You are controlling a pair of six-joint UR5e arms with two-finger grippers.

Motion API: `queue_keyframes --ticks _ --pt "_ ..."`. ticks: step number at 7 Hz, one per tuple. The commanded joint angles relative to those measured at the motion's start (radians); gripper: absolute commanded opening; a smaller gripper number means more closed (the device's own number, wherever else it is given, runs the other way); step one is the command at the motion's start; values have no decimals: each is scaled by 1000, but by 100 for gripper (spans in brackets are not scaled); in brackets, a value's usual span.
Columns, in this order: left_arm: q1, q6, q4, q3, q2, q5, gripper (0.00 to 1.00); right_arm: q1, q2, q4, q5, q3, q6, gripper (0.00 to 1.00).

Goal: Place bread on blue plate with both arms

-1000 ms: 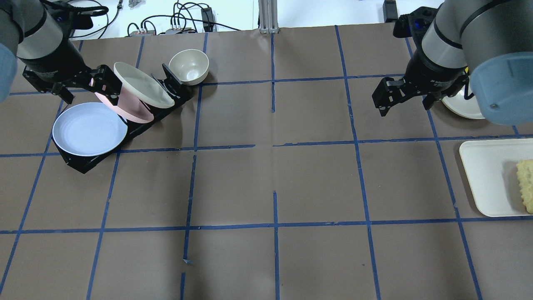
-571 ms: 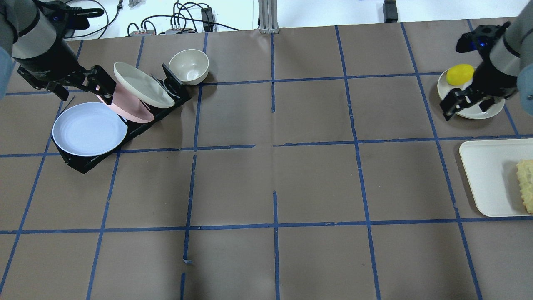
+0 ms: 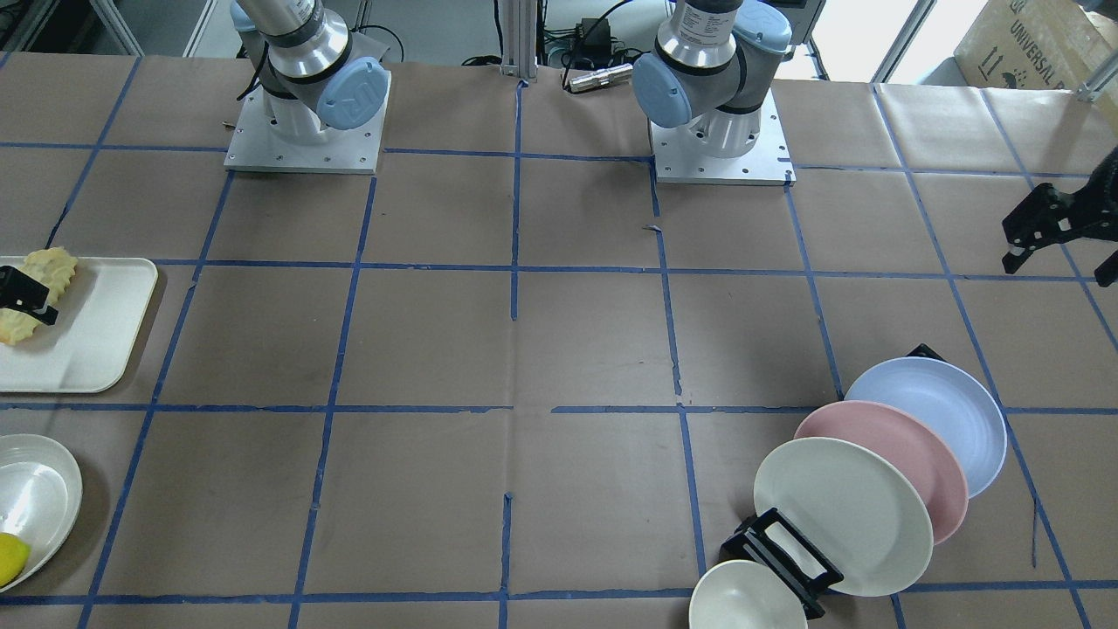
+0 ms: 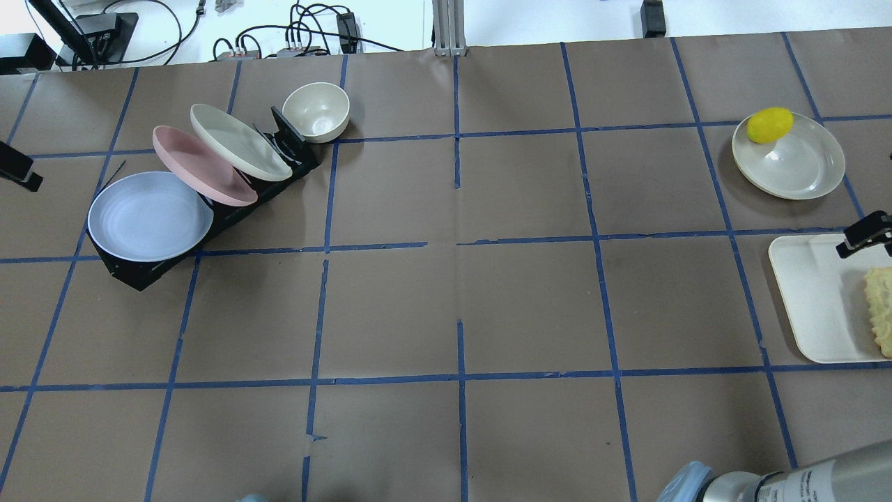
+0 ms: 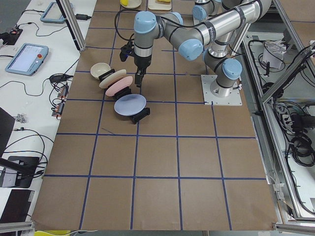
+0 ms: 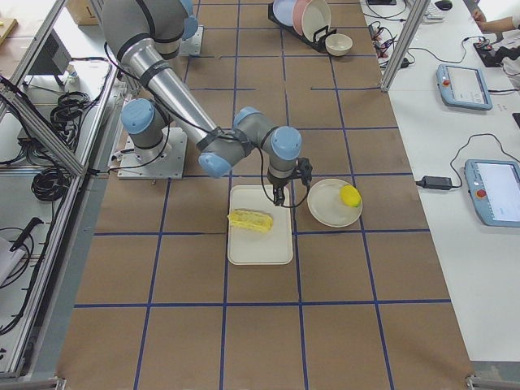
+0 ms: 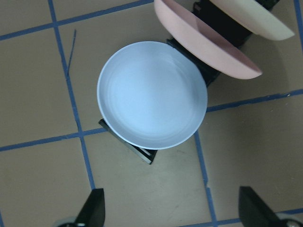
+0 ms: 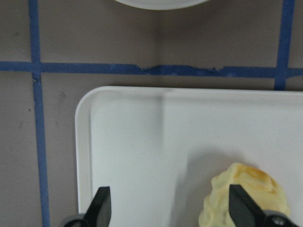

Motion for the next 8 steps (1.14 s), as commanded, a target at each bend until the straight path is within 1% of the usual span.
queue_keyframes --ticks 1,2,3,4,5,7,8 --pt "67 135 106 60 -156 -19 100 -90 7 57 16 3 -37 88" --pt "63 136 107 118 -268 -80 100 -116 4 79 16 1 -54 89" --pt "61 141 111 181 -380 -117 100 -135 1 103 13 3 -54 89" --pt "47 138 107 242 -449 -122 100 -149 7 108 13 6 -54 89" --pt "18 137 108 264 -490 -122 100 -160 12 117 7 9 -54 89" --pt "-5 111 98 257 -516 -115 100 -173 30 119 4 6 -59 89" --pt "-8 94 96 255 -539 -116 100 -173 88 104 7 -11 -59 89"
